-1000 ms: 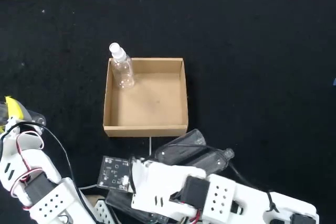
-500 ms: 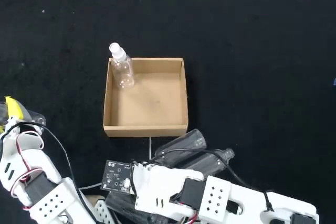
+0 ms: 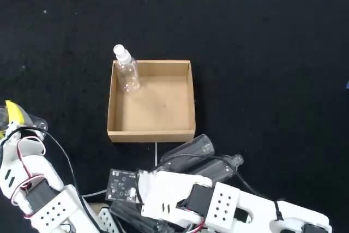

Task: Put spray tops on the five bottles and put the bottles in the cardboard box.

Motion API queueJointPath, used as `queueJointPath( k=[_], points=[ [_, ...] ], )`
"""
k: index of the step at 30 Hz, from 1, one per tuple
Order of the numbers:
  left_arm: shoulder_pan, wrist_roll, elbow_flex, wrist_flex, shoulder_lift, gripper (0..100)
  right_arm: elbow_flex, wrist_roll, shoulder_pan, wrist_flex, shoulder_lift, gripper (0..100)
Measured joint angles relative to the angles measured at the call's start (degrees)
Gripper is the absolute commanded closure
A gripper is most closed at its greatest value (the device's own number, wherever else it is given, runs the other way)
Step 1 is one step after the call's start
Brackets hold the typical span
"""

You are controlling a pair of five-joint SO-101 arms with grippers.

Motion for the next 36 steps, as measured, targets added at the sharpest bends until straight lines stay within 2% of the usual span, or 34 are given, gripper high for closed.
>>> queueJointPath(
  k=[7,12,18,24,29,36],
  points=[
    [0.00,0.00,0.00,0.00,0.00,97,-2.37,0.44,10.29,1.76,0.00,98.7],
    [0.00,0.00,0.00,0.00,0.00,97,-3.87,0.44,11.69,3.16,0.00,98.8],
    [0.00,0.00,0.00,0.00,0.00,97,-7.56,-2.99,15.82,6.33,0.00,98.2],
    [0.00,0.00,0.00,0.00,0.00,97,-7.74,-4.57,16.09,6.95,0.00,81.1],
    [0.00,0.00,0.00,0.00,0.00,97,-7.74,-7.91,15.91,6.95,0.00,85.3],
    [0.00,0.00,0.00,0.00,0.00,97,-6.07,-8.79,10.55,2.81,0.00,85.8]
  ],
)
